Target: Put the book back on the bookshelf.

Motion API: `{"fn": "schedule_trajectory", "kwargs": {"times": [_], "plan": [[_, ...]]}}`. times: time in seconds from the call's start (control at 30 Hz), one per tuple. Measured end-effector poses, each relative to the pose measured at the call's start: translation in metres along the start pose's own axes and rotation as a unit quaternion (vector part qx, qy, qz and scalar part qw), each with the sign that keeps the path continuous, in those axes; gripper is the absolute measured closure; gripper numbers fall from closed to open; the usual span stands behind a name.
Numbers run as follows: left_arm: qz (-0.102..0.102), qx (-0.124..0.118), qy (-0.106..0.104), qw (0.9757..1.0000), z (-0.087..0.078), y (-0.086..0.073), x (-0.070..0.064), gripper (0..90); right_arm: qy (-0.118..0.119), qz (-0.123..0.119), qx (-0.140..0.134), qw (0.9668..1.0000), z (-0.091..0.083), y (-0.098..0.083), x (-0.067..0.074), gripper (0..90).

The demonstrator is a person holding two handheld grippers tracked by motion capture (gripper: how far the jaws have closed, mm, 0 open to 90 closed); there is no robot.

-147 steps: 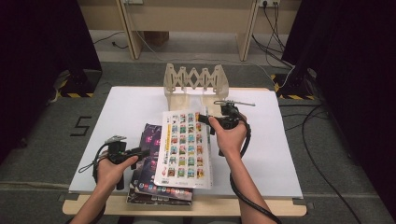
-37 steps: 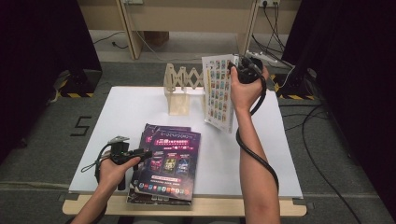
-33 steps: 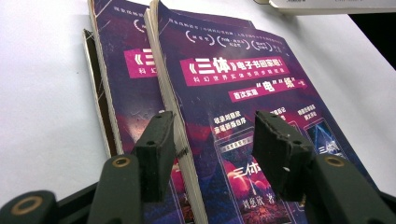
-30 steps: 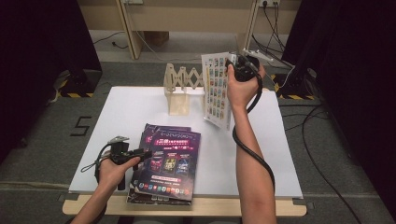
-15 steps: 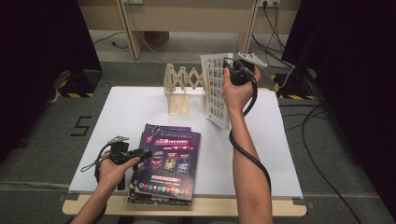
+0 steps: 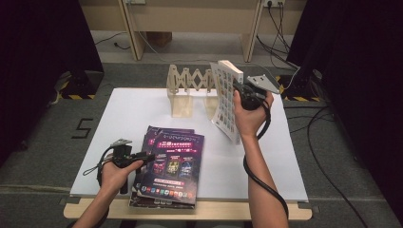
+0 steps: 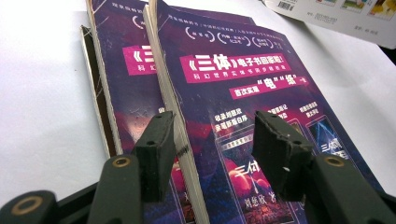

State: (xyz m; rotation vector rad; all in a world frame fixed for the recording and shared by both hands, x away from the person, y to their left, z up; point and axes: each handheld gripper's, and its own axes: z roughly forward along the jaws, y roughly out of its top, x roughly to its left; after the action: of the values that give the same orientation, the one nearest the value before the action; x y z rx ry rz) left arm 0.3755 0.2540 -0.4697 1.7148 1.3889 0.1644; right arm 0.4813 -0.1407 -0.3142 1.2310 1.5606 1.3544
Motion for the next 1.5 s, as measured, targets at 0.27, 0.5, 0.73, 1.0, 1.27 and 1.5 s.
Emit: {"fn": "schedule_trajectory", "kwargs": {"times": [0.27,0.5,0.73,1.0,1.27,1.5], "plan": [[-0.001,-0.004,0.001,1.0000,-0.002,0.000,-0.001,47.8,0.000,0.000,0.001,1.0000,-0.022,-0.008,-0.007,73.3],[0.001,-0.005,0.001,1.0000,-0.003,0.002,-0.001,47.8,0.002,0.005,0.004,1.0000,-0.041,-0.016,-0.011,72.4],[0.001,-0.006,0.001,1.0000,-0.003,0.001,-0.002,47.8,0.003,0.003,0.018,0.9998,-0.053,-0.023,-0.014,71.0],[0.002,-0.005,-0.001,1.0000,-0.002,0.001,-0.003,47.8,0.000,0.009,0.024,0.9997,-0.055,-0.027,-0.020,67.9],[0.002,-0.004,0.000,1.0000,-0.003,0.001,-0.002,47.8,-0.005,0.000,0.031,0.9995,-0.050,-0.024,-0.022,65.3],[0.002,-0.004,0.000,1.0000,-0.003,0.001,-0.002,47.8,-0.009,-0.008,0.053,0.9985,-0.042,-0.020,-0.026,63.7]]}}
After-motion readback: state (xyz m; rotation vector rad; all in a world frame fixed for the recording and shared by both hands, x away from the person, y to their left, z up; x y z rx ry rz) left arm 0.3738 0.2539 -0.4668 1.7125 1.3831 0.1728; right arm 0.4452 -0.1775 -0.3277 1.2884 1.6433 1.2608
